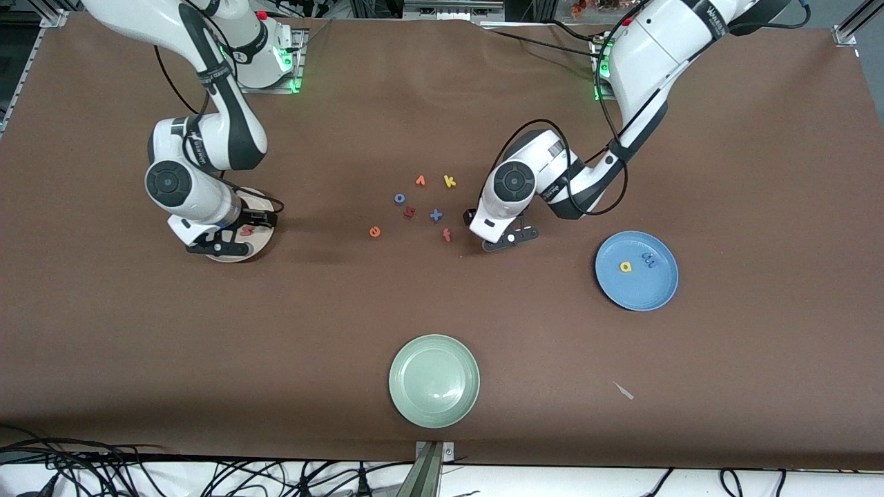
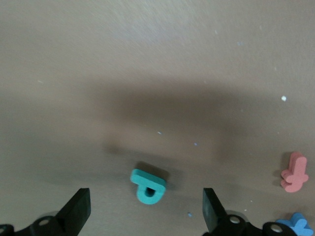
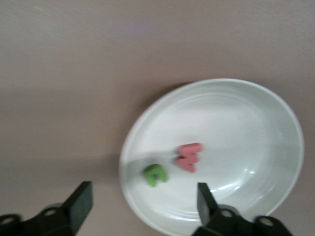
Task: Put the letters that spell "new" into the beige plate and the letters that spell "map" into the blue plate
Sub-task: 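Grasp the teal p with the left gripper while the right gripper grasps the orange e, then drop the teal p on the blue plate while the right gripper drops the e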
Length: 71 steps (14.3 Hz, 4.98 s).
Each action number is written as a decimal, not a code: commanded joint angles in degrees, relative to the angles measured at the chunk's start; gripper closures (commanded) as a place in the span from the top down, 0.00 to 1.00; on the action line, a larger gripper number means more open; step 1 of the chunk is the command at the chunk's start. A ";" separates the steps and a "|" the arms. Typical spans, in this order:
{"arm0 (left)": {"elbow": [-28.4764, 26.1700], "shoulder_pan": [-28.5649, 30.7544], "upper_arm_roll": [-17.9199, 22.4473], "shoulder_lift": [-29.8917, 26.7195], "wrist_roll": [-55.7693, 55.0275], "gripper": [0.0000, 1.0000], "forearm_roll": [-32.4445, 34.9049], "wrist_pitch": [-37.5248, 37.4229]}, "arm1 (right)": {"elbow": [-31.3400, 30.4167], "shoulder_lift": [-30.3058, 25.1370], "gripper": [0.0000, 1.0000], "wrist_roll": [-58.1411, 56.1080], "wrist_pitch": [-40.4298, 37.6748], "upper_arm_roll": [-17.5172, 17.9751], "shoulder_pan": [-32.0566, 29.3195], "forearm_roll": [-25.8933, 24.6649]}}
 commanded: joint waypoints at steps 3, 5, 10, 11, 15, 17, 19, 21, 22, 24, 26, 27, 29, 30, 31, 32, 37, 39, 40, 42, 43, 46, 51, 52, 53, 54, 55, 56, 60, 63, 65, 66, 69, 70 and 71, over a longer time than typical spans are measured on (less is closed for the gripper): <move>0.48 -1.20 0.45 0.81 -0.37 1.00 -0.44 0.75 | 4.11 0.91 1.00 13.32 -1.32 7.43 0.49 5.43; 0.13 -1.20 0.45 0.81 -0.37 0.97 -0.10 0.75 | 6.66 3.54 1.00 17.89 -0.97 9.72 0.92 6.16; 0.04 -1.11 0.54 0.81 -0.37 0.54 0.17 0.75 | 16.24 13.29 1.00 31.95 1.92 11.40 7.77 5.98; 0.04 -1.02 0.54 0.81 -0.28 0.49 0.17 0.75 | 16.69 14.61 1.00 33.63 4.11 11.40 8.74 5.89; 0.13 -0.58 0.54 0.81 -0.19 0.35 0.17 0.66 | 16.96 17.44 1.00 36.10 10.10 11.31 11.73 5.01; 0.04 -0.41 0.80 0.81 0.07 0.26 0.26 0.57 | 16.17 17.44 1.00 35.93 11.33 11.23 12.52 4.40; 0.04 0.12 0.98 0.73 0.07 0.16 0.26 0.31 | 15.38 17.35 1.00 35.67 12.13 11.23 12.62 4.05; 0.04 0.30 0.98 0.55 -0.02 0.14 0.26 0.14 | 14.85 17.26 0.99 35.31 12.39 10.96 12.53 3.96; 0.04 0.47 0.98 0.37 -0.02 0.13 0.26 0.05 | 14.68 17.26 0.95 34.96 12.65 10.96 12.53 3.96; 0.47 0.65 0.98 -0.24 -0.10 0.12 0.26 -0.65 | 13.45 16.91 0.92 32.86 13.27 10.61 12.35 3.96; 0.92 1.43 0.89 -2.17 0.25 0.12 0.35 -2.67 | 12.65 16.65 0.87 32.59 13.71 10.35 12.35 3.96; 0.92 1.96 0.89 -3.31 0.42 0.12 0.35 -3.72 | 12.65 16.56 0.82 32.59 13.62 10.35 12.35 3.96; 1.44 4.15 0.72 -5.51 1.73 0.12 0.52 -6.97 | 12.39 16.47 0.72 32.24 13.54 10.35 12.35 3.96; 2.58 5.73 0.54 -5.78 4.70 0.12 0.44 -9.42 | 12.30 16.21 0.67 31.97 13.54 10.35 12.35 3.96; 3.98 6.53 0.45 -5.87 8.12 0.12 0.35 -12.49 | 12.13 16.03 0.61 30.93 13.45 10.35 12.35 3.96; 5.65 7.32 0.45 -5.95 9.98 0.12 0.35 -15.05 | 12.04 15.86 0.56 29.96 13.45 10.35 12.35 3.96; 9.97 14.60 0.98 -6.39 21.75 0.12 0.70 -22.36 | 10.99 15.86 0.38 28.02 13.71 10.35 12.35 3.96; 10.06 19.09 0.81 -6.57 28.08 0.12 3.14 -22.28 | 10.81 15.94 0.31 27.49 13.80 10.35 12.35 3.96; 10.06 20.85 0.81 -6.48 30.89 0.12 4.99 -21.93 | 10.81 16.03 0.30 27.49 13.80 10.35 12.35 3.96; 10.06 22.53 0.89 -5.52 33.38 0.12 6.93 -20.62 | 10.89 16.21 0.20 27.49 14.06 10.35 12.35 3.96; 9.97 22.88 1.15 -4.47 33.38 0.12 8.33 -19.22 | 11.33 16.03 0.16 27.23 13.71 10.35 12.35 3.96; 9.62 24.20 2.56 -0.69 33.38 0.12 11.50 -15.26 | 14.31 14.46 0.13 24.78 8.55 9.74 12.00 4.05; 9.00 24.82 3.53 1.60 33.30 0.53 11.95 -11.82 | 14.59 7.78 0.13 6.78 -6.04 0.43 11.91 4.13; 9.00 24.82 3.53 1.43 32.86 0.90 11.86 -12.08 | 13.72 6.64 0.13 3.88 -7.46 -1.15 11.91 4.05; 9.09 24.91 3.44 1.08 33.20 1.00 11.86 -12.69 | 12.32 5.41 0.13 1.06 -8.25 -2.91 11.91 4.05; 9.53 24.82 3.27 0.82 33.03 1.00 11.86 -12.96 | 10.21 4.35 0.13 -2.79 -8.26 -5.01 12.00 3.96; 9.88 24.82 2.92 -0.67 33.12 1.00 11.60 -14.44 | 7.49 3.21 0.13 -7.01 -7.39 -7.38 12.00 3.96; 10.06 24.38 2.74 -2.51 33.12 1.00 11.07 -16.20 | 4.34 1.55 0.13 -10.97 -5.12 -9.41 12.00 3.96; 10.14 24.64 -0.50 -10.07 33.21 1.00 10.89 -19.71 | -6.05 -2.86 0.13 -20.65 4.11 -13.38 12.00 3.96; 13.38 24.99 -3.58 -14.99 33.38 1.00 9.15 -25.86 | -7.39 -2.86 0.64 -27.97 5.54 -16.28 12.00 4.13; 18.90 24.73 -4.55 -16.41 35.57 1.00 7.03 -32.43 | -3.72 -3.21 1.00 -27.10 0.13 -16.28 12.00 5.01; 21.89 24.56 -4.82 -16.41 37.84 1.00 6.94 -36.48 | 0.48 -2.87 1.00 -24.22 -6.35 -16.28 12.00 5.01; 24.56 24.47 -3.69 -20.87 47.33 1.00 3.18 -39.77 | 15.16 -0.67 1.00 -17.17 -26.75 -15.93 12.44 4.84; 24.47 24.21 -0.89 -23.07 49.01 1.00 -0.23 -39.86 | 18.68 -0.32 1.00 -16.90 -31.16 -15.84 12.44 4.66; 23.69 22.90 2.88 -26.23 50.77 1.00 -4.36 -39.86 | 21.50 -0.05 1.00 -16.90 -34.33 -15.76 12.53 4.66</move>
